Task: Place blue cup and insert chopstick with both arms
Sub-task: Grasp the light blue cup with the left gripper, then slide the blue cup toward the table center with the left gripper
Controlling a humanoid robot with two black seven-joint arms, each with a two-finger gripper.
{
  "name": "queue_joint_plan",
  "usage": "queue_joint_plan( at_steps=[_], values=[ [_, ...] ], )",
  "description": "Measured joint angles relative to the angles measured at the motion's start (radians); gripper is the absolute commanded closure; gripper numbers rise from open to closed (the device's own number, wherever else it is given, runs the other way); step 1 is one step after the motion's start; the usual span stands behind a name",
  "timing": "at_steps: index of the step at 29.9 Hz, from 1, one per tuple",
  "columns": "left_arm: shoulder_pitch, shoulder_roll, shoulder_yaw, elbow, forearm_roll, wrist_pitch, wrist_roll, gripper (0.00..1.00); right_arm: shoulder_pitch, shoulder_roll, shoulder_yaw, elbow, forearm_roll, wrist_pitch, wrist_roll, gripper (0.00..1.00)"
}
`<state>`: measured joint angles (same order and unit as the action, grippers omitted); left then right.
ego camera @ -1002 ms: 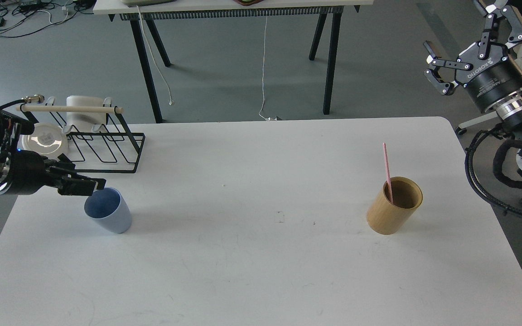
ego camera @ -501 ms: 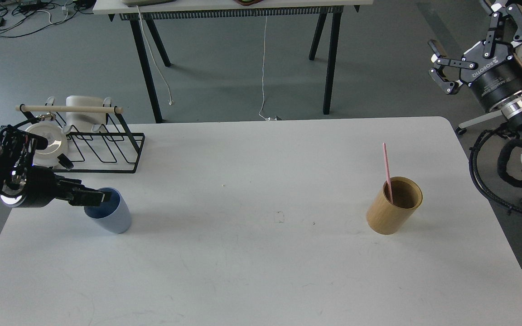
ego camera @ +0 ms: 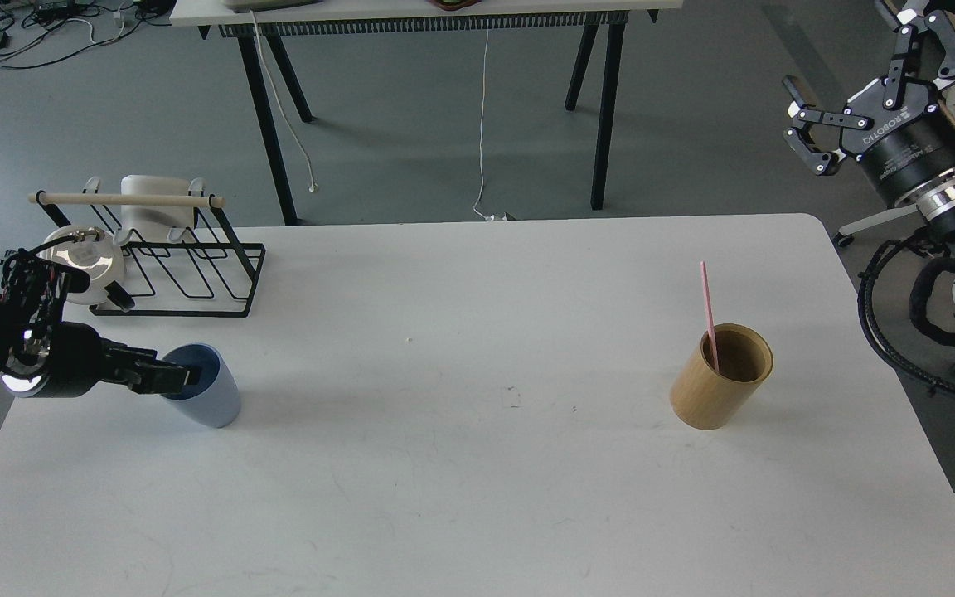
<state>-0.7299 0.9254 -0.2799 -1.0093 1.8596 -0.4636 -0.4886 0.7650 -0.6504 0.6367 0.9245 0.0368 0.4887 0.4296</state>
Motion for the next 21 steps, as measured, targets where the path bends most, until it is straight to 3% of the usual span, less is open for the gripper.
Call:
queue_joint_plan(
  at_steps=[2, 7, 21],
  values=[
    [0.001, 0.0, 0.001, 0.0, 0.0, 0.026, 0.0, 0.57, -0.004, 0.0, 0.0, 0.0, 0.0, 0.0, 0.0, 0.01],
    [0.002, 0.0, 0.003, 0.0, 0.0, 0.045, 0.0, 0.92, -0.007, -0.004, 0.001, 0.001, 0.0, 0.0, 0.0, 0.01],
    [0.012, 0.006, 0.003, 0.0, 0.004, 0.044, 0.0, 1.0, -0.007, -0.005, 0.002, 0.0, 0.0, 0.0, 0.001, 0.01]
  ],
)
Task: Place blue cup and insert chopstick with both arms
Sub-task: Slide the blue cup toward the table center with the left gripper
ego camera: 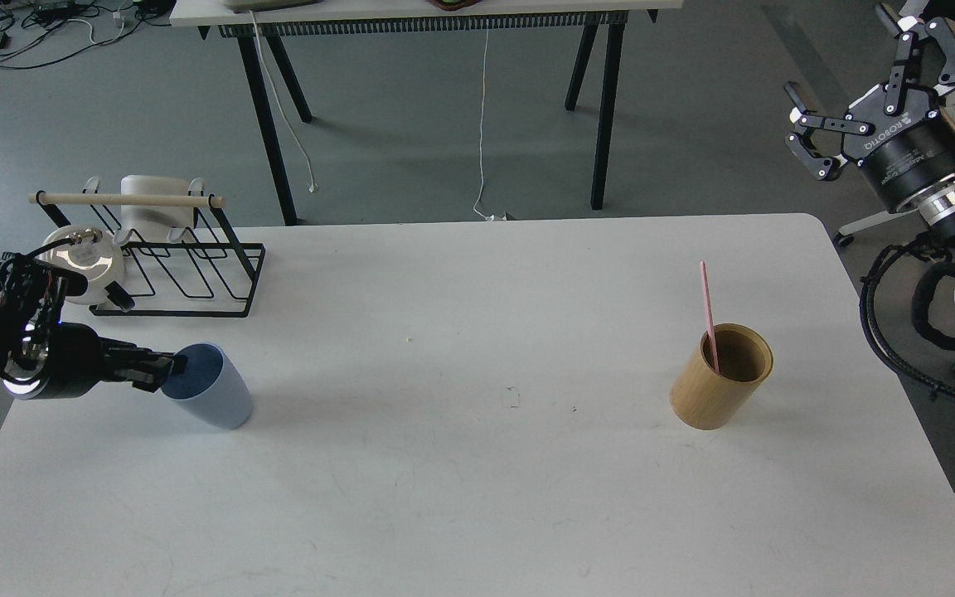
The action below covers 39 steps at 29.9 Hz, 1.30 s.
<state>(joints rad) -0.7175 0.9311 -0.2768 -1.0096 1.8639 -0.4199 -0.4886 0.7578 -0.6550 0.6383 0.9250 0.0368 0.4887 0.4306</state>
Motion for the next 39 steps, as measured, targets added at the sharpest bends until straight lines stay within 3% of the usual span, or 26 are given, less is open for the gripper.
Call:
queue_joint_plan(
  at_steps=[4, 10, 18, 24, 30, 39],
  values=[
    [-0.001, 0.011, -0.01, -0.019, -0.004, 0.0, 0.0, 1.0, -0.004, 0.0, 0.0, -0.001, 0.0, 0.0, 0.0, 0.01],
    [-0.027, 0.084, -0.093, -0.176, -0.005, -0.041, 0.0, 1.0, -0.007, -0.01, 0.022, -0.024, 0.0, 0.0, 0.0, 0.01],
    [-0.235, -0.01, -0.078, -0.252, 0.079, -0.069, 0.0, 1.0, -0.006, -0.065, 0.115, -0.096, 0.006, 0.0, -0.007, 0.01],
    [-0.394, -0.271, 0.08, -0.133, 0.234, -0.069, 0.0, 1.0, -0.024, -0.116, 0.119, -0.108, 0.012, 0.0, -0.01, 0.01],
    [-0.416, -0.536, 0.145, 0.041, 0.315, -0.069, 0.0, 1.0, -0.053, -0.179, 0.12, -0.112, 0.017, 0.0, -0.01, 0.01],
    [-0.381, -0.598, 0.15, 0.073, 0.318, -0.069, 0.0, 1.0, -0.074, -0.206, 0.118, -0.12, 0.018, 0.0, -0.01, 0.01]
  ],
)
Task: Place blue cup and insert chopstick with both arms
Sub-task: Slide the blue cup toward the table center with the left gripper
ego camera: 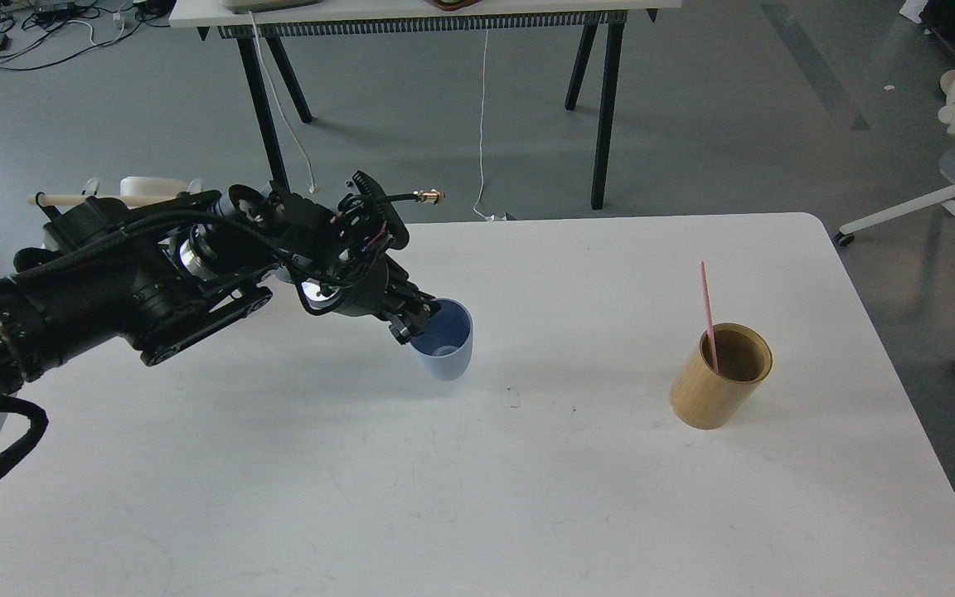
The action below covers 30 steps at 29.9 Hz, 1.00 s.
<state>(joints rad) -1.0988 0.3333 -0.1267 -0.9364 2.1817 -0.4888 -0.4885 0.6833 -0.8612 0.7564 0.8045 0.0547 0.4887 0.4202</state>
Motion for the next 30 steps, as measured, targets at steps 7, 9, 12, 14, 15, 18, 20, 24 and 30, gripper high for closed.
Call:
queue_joint_plan(
  at_steps=[7, 9, 12, 14, 15, 18, 20, 24, 30],
  values=[
    [0.054, -0.002, 0.005, 0.002, 0.0, 0.0, 0.0, 1.0, -0.001, 0.007, -0.004, 0.002, 0.001, 0.0, 0.0, 0.01],
    [0.057, -0.003, 0.004, 0.002, 0.0, 0.0, 0.0, 1.0, -0.001, 0.009, -0.004, 0.002, 0.001, 0.0, 0.0, 0.01],
    [0.058, -0.004, 0.002, 0.002, 0.0, 0.0, 0.0, 0.98, -0.001, 0.01, -0.005, 0.001, 0.001, 0.0, 0.0, 0.01],
    [0.058, -0.004, 0.002, 0.002, 0.0, 0.0, 0.0, 0.97, -0.001, 0.01, -0.005, 0.001, 0.001, 0.0, 0.0, 0.01],
    [0.058, -0.004, 0.002, 0.002, 0.0, 0.0, 0.0, 0.96, -0.001, 0.01, -0.005, 0.0, 0.001, 0.0, 0.0, 0.01],
    [0.058, -0.013, 0.003, 0.003, 0.0, 0.0, 0.0, 0.95, -0.001, 0.01, -0.005, -0.002, 0.001, 0.0, 0.0, 0.01],
    [0.058, -0.019, 0.003, 0.004, 0.0, 0.0, 0.0, 0.94, -0.001, 0.01, -0.005, -0.003, 0.0, 0.0, 0.0, 0.01],
    [0.059, -0.022, 0.004, 0.005, 0.0, 0.0, 0.0, 0.92, -0.001, 0.009, -0.005, -0.004, -0.001, 0.0, 0.0, 0.01],
    [0.061, -0.022, -0.001, 0.005, 0.0, 0.0, 0.0, 0.88, -0.002, 0.009, -0.007, -0.004, -0.001, 0.0, 0.0, 0.01]
  ],
)
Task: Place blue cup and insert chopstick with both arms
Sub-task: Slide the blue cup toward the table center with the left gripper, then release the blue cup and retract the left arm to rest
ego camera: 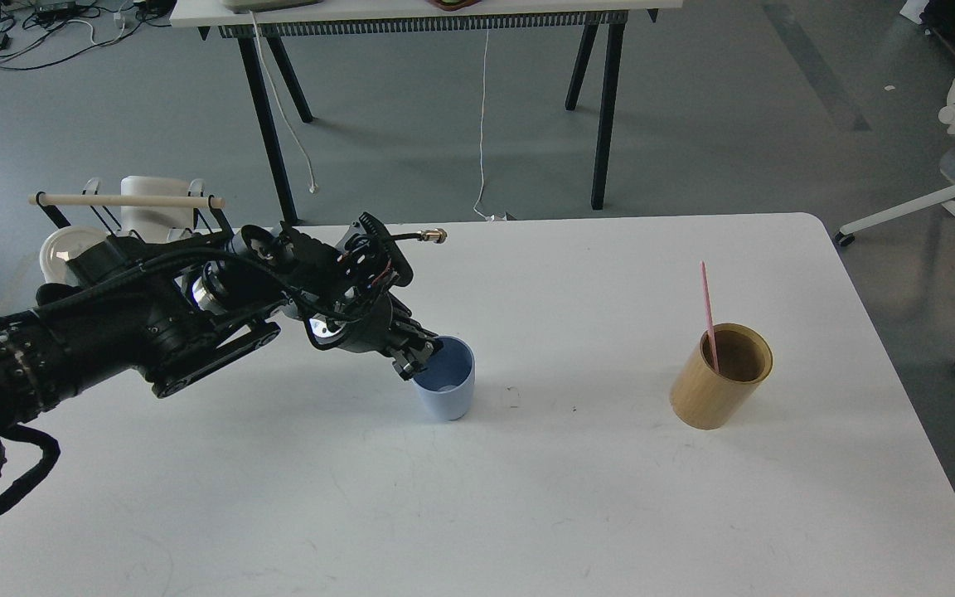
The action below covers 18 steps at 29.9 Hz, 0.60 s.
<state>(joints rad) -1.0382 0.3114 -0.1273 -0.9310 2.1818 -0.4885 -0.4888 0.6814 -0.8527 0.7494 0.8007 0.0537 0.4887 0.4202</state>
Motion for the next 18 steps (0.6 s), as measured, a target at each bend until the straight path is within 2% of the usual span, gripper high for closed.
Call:
queue_joint_plan(
  at_steps=[7, 11, 18],
  values=[
    [0.003, 0.001, -0.005, -0.001, 0.0, 0.0, 0.0, 0.84, -0.001, 0.001, 0.0, 0.0, 0.0, 0.0, 0.001, 0.01],
    [0.003, 0.002, -0.007, -0.001, 0.0, 0.0, 0.0, 0.77, -0.001, 0.001, 0.001, 0.0, 0.0, 0.0, 0.002, 0.01],
    [0.003, 0.014, -0.013, -0.003, 0.0, 0.0, 0.0, 0.55, -0.001, 0.003, -0.001, 0.0, 0.0, 0.0, 0.002, 0.01]
  ],
)
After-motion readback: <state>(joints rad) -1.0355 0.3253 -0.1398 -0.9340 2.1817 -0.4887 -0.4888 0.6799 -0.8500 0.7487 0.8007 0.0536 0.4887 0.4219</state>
